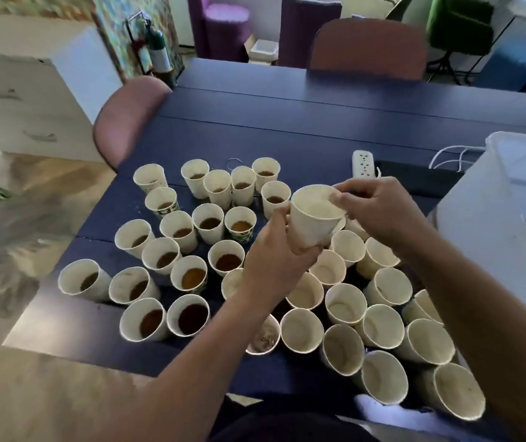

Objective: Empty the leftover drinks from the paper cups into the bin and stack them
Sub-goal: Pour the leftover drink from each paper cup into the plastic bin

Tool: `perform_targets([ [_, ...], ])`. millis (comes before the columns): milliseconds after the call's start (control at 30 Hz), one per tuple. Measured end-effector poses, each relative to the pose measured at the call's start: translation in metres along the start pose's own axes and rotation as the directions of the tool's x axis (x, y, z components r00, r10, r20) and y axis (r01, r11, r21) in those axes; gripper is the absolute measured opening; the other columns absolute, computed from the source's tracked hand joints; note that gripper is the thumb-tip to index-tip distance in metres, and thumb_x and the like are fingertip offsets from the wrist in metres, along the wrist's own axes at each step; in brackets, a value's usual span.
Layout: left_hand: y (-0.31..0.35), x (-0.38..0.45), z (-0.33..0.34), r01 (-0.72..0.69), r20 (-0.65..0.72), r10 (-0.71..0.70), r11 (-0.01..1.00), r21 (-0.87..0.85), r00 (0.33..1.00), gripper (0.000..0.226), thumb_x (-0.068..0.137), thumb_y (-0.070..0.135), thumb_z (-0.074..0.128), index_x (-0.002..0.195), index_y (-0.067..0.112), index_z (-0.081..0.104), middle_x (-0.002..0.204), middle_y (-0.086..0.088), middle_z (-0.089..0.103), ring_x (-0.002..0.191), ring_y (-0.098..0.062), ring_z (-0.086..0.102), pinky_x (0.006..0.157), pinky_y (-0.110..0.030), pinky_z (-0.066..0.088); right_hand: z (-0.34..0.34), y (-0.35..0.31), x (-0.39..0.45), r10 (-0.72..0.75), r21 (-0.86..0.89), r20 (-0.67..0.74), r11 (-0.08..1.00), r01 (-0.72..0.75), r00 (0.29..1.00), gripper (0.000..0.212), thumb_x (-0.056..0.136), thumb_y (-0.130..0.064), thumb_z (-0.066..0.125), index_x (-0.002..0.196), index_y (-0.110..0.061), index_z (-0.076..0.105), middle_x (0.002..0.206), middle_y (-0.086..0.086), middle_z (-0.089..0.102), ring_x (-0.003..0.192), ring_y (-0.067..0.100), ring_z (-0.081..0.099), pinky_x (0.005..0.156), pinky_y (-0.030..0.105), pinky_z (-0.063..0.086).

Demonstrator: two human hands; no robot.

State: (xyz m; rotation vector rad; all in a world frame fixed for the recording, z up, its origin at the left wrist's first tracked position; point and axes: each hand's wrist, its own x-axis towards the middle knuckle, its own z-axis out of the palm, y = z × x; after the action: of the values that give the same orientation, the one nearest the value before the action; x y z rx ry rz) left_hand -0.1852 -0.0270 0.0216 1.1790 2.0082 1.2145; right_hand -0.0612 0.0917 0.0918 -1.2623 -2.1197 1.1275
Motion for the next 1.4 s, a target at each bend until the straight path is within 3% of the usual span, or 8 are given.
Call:
perform_targets([
  [133,-0.015,0.005,-0.01,0.029,0.043,-0.032,0.997,0.077,0.999,0.091,0.078,0.042,0.085,0.15,0.039,0.028,0.133,0.009,0.056,0.117,-0.013,0.056,0.096,-0.036,0.051,0.006,0.0,0.034,-0.055,-0.112,-0.132,0.993,0.04,0.99,0.016,0.095,-0.025,0.065,0.105,-0.02,0.077,0.082,-0.015,0.069,0.07,0.002,0.063,0.063,0.014,0.05],
  [267,-0.025,0.003,-0.022,0.051,0.065,-0.057,0.995,0.088,0.996,0.077,0.086,0.036,0.078,0.149,0.034,0.036,0.135,0.007,0.056,0.115,-0.011,0.056,0.095,-0.034,0.052,0.009,0.013,0.08,-0.127,-0.223,-0.286,0.973,0.063,0.95,0.024,0.096,-0.024,0.061,0.11,-0.012,0.076,0.093,-0.006,0.07,0.078,0.009,0.063,0.067,0.018,0.051],
  [500,-0.041,0.01,-0.031,0.118,0.061,-0.132,0.974,0.195,0.989,0.037,0.094,0.03,0.065,0.131,0.032,0.06,0.115,0.012,0.068,0.092,-0.008,0.065,0.089,-0.036,0.055,0.043,0.054,0.126,0.072,-0.402,-0.257,0.899,-0.175,0.964,0.022,0.089,-0.021,0.057,0.093,-0.015,0.077,0.09,0.007,0.071,0.083,0.027,0.064,0.075,0.044,0.059],
  [833,-0.045,0.045,-0.045,0.264,-0.043,-0.263,0.916,0.301,0.964,0.028,0.095,0.031,0.061,0.124,0.032,0.063,0.101,0.014,0.071,0.096,-0.013,0.064,0.08,-0.033,0.05,0.071,0.085,0.136,0.265,-0.475,-0.164,0.823,-0.312,0.95,0.015,0.083,-0.014,0.054,0.083,-0.015,0.069,0.062,0.004,0.069,0.06,0.023,0.07,0.061,0.032,0.057],
  [933,-0.044,0.067,-0.043,0.221,-0.016,-0.231,0.902,0.371,0.973,0.031,0.096,0.033,0.06,0.127,0.029,0.064,0.112,0.007,0.072,0.1,-0.016,0.065,0.085,-0.035,0.054,0.07,0.085,0.131,0.302,-0.47,-0.142,0.817,-0.333,0.943,0.014,0.085,-0.014,0.053,0.088,-0.013,0.067,0.053,0.003,0.067,0.05,0.016,0.068,0.053,0.024,0.05],
  [1100,-0.049,0.12,-0.029,0.183,0.068,-0.259,0.824,0.536,0.964,0.026,0.096,0.035,0.056,0.117,0.022,0.065,0.104,-0.001,0.07,0.092,-0.025,0.066,0.082,-0.04,0.057,0.05,0.073,0.119,0.166,-0.447,-0.181,0.864,-0.232,0.969,0.038,0.088,-0.034,0.053,0.124,-0.028,0.063,0.093,0.001,0.073,0.083,0.025,0.07,0.081,0.04,0.057],
  [1200,-0.052,0.149,-0.017,0.151,0.096,-0.266,0.771,0.618,0.959,0.019,0.098,0.035,0.054,0.1,0.018,0.062,0.09,-0.003,0.067,0.08,-0.023,0.063,0.07,-0.034,0.053,0.032,0.065,0.102,0.092,-0.352,-0.207,0.922,-0.162,0.974,0.038,0.09,-0.032,0.056,0.128,-0.029,0.062,0.09,-0.011,0.068,0.09,0.023,0.067,0.086,0.043,0.056],
  [1400,-0.058,0.187,0.001,0.209,0.112,-0.356,0.744,0.635,0.928,0.022,0.104,0.033,0.051,0.092,0.016,0.058,0.083,-0.004,0.061,0.078,-0.021,0.062,0.063,-0.03,0.048,0.006,0.069,0.048,0.053,-0.243,-0.236,0.964,-0.112,0.97,0.03,0.09,-0.032,0.062,0.12,-0.031,0.066,0.085,-0.016,0.069,0.07,0.014,0.07,0.071,0.043,0.061],
])
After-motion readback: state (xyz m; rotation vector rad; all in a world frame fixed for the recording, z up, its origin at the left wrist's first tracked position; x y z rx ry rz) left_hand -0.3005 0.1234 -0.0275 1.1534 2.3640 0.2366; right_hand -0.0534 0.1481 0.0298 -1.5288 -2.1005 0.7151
